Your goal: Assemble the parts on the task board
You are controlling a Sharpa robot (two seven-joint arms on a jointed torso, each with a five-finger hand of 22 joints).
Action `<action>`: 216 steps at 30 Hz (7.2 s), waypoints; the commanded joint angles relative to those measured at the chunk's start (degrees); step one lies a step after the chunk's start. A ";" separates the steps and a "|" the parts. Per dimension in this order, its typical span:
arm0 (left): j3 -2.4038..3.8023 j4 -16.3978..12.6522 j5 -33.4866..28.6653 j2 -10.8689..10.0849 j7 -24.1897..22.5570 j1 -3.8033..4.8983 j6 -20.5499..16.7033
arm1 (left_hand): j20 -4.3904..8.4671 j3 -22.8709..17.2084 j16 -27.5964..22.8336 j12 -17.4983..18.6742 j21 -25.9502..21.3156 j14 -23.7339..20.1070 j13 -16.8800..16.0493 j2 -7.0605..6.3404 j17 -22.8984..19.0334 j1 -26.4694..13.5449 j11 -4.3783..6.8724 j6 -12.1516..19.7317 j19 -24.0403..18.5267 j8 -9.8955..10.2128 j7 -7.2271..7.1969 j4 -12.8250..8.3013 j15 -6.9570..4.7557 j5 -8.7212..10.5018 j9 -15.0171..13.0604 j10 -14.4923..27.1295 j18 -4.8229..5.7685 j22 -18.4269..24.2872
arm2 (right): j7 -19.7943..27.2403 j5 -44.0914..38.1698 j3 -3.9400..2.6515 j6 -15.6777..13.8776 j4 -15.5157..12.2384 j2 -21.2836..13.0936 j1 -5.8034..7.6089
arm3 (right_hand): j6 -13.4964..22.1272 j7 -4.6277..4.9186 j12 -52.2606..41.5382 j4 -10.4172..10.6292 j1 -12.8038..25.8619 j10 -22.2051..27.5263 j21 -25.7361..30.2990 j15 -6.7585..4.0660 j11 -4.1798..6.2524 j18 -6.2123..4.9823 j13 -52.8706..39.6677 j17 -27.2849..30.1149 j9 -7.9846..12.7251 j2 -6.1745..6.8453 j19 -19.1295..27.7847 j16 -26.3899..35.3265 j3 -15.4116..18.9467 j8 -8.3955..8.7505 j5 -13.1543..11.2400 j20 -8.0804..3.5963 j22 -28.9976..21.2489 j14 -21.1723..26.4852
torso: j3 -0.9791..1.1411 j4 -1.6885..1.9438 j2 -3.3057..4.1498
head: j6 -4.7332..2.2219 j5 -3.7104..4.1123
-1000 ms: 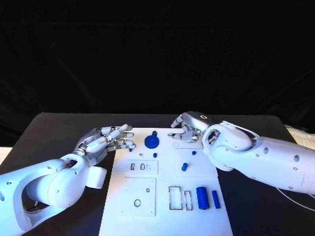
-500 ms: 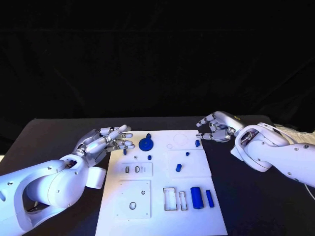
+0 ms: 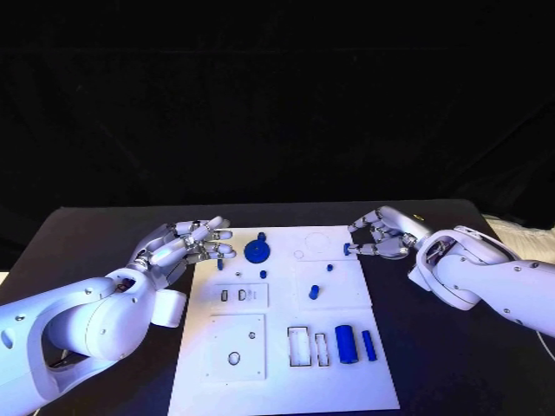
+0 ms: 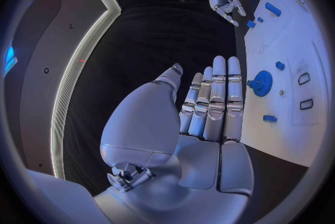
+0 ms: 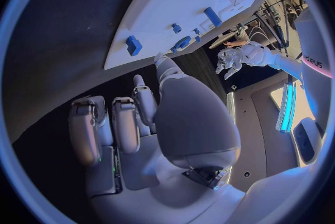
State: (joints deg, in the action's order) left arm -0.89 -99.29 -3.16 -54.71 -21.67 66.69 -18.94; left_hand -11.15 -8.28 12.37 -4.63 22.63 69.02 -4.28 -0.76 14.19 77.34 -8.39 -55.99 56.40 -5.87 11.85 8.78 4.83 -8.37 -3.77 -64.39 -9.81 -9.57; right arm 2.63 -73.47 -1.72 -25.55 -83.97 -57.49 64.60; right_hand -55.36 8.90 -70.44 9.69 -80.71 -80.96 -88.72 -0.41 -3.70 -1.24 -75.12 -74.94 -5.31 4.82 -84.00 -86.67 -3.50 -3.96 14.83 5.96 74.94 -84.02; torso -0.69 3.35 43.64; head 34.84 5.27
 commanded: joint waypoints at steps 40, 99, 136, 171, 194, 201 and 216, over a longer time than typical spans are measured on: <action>0.02 0.22 0.01 0.40 -0.18 -0.05 1.24 | -0.17 0.06 -0.43 0.31 0.09 -0.10 -0.11 0.05 0.29 0.36 -0.23 0.05 0.31 0.43 0.50 -0.23 0.34 0.16 -0.01 0.08 -0.59 0.08 | 1.26 -1.72 -0.03 3.99 6.11 4.00 -1.47 | -2.31 -0.21 -0.63 -2.90 -4.30 -0.73 -0.32 -0.08 0.19 0.72 -2.11 -9.93 -0.21 -2.18 -4.35 -0.60 -3.09 -0.19 -2.22 0.05 13.12 -4.83 | 0.14 0.08 0.07 | 1.04 -0.52; 0.02 0.33 0.01 0.45 0.12 -0.04 0.94 | -0.18 0.07 -0.51 0.43 0.09 -0.08 -0.13 0.19 0.46 0.24 -0.25 0.15 0.30 0.57 0.54 -0.19 0.35 0.16 0.01 0.09 -0.59 0.09 | -10.64 -6.89 -0.23 -4.37 -6.28 9.01 0.50 | -11.31 -3.99 -1.51 -3.15 -0.75 -2.03 -0.61 -2.64 3.27 0.88 -2.86 -10.79 -2.27 -4.69 -4.88 -0.99 -6.23 -3.05 -1.21 -2.27 13.76 -5.03 | 0.08 0.22 -0.02 | 1.48 -2.14; 0.03 0.68 0.01 0.55 -0.32 -0.02 1.13 | -0.19 0.04 -0.59 0.51 0.09 -0.07 -0.15 0.29 0.60 0.22 -0.26 0.19 0.30 0.66 0.56 -0.21 0.36 0.16 0.01 0.07 -0.59 0.10 | -22.23 -17.84 2.22 7.28 -5.66 23.63 -3.95 | -10.43 -3.69 -0.99 -3.13 -0.24 -1.87 -0.44 -2.65 3.12 0.80 -2.62 -10.39 -2.28 -4.67 -4.61 -0.74 -6.47 -2.46 -1.81 -2.41 13.45 -4.94 | 0.07 0.37 -0.03 | 4.06 -4.86; 0.03 0.81 0.00 0.52 -0.18 -0.02 1.31 | -0.19 0.04 -0.59 0.51 0.09 -0.07 -0.15 0.29 0.60 0.22 -0.26 0.19 0.30 0.66 0.56 -0.21 0.36 0.16 0.01 0.07 -0.59 0.10 | -25.37 -20.71 2.24 13.17 -5.74 23.39 -4.14 | -9.39 -3.12 0.81 -2.67 1.37 -1.00 -0.02 -2.30 2.67 0.59 -1.63 -9.54 -2.21 -3.02 -3.95 -0.21 -5.78 -1.58 -2.20 -2.17 12.68 -4.74 | 0.08 0.28 0.02 | 4.26 -4.70; 0.03 0.87 0.00 0.52 -0.02 -0.03 1.46 | -0.20 0.04 -0.63 0.54 0.09 -0.06 -0.16 0.29 0.69 0.25 -0.25 0.18 0.30 0.70 0.55 -0.27 0.36 0.16 0.00 0.05 -0.60 0.11 | -27.33 -22.00 2.24 10.90 -5.73 23.77 -4.14 | -3.45 -0.98 5.89 -1.40 3.25 1.59 0.90 -0.75 0.83 0.17 1.50 -8.19 -1.00 0.17 -2.62 0.70 -4.37 0.47 -3.24 -0.78 11.13 -4.43 | 0.08 0.30 -0.02 | 4.19 -4.58; 0.03 0.89 0.00 0.52 0.03 -0.03 1.53 | -0.20 0.04 -0.63 0.54 0.09 -0.06 -0.16 0.29 0.69 0.25 -0.25 0.18 0.30 0.70 0.55 -0.27 0.36 0.16 0.00 0.05 -0.60 0.11 | -27.18 -22.09 2.24 7.58 -5.97 23.71 -4.16 | -2.06 -0.71 6.54 -1.11 3.30 1.99 1.11 -0.52 0.57 0.08 1.96 -7.86 -0.76 0.82 -2.34 0.93 -4.06 0.46 -3.44 -0.53 10.80 -4.35 | 0.09 0.31 -0.03 | 4.18 -4.54; 0.02 1.38 0.00 0.46 0.41 -0.03 1.61 | -0.17 0.05 -0.63 0.61 0.15 0.09 -0.18 0.23 0.88 0.35 -0.24 0.17 0.38 0.77 0.55 -0.43 0.32 0.17 -0.01 0.03 -0.62 0.10 | -5.22 -11.26 1.64 -3.14 -10.60 18.85 -3.94 | 4.30 0.65 8.30 0.72 2.09 3.40 1.70 0.51 -0.65 -0.15 3.32 -7.58 0.68 2.34 -1.60 1.22 -3.09 0.37 -3.42 0.41 9.92 -4.26 | 0.12 0.24 -0.07 | 3.97 -4.73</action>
State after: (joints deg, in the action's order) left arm -0.90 -97.89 -3.16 -54.29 -21.24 66.64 -18.45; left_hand -11.22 -8.27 11.93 -4.40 22.63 69.02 -4.38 -0.76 15.05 77.34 -8.39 -55.78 56.48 -5.38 12.06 8.76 4.83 -8.37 -3.77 -64.39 -9.81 -9.54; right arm -10.90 -89.21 -0.01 -26.24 -94.15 -38.41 60.53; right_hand -51.48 9.50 -62.41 10.15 -78.13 -78.00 -87.21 -0.20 -4.41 -1.25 -71.86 -74.91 -4.68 7.11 -83.94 -85.55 -6.60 -3.73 11.07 6.03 74.91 -84.01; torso -0.58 3.66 43.57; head 38.89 0.61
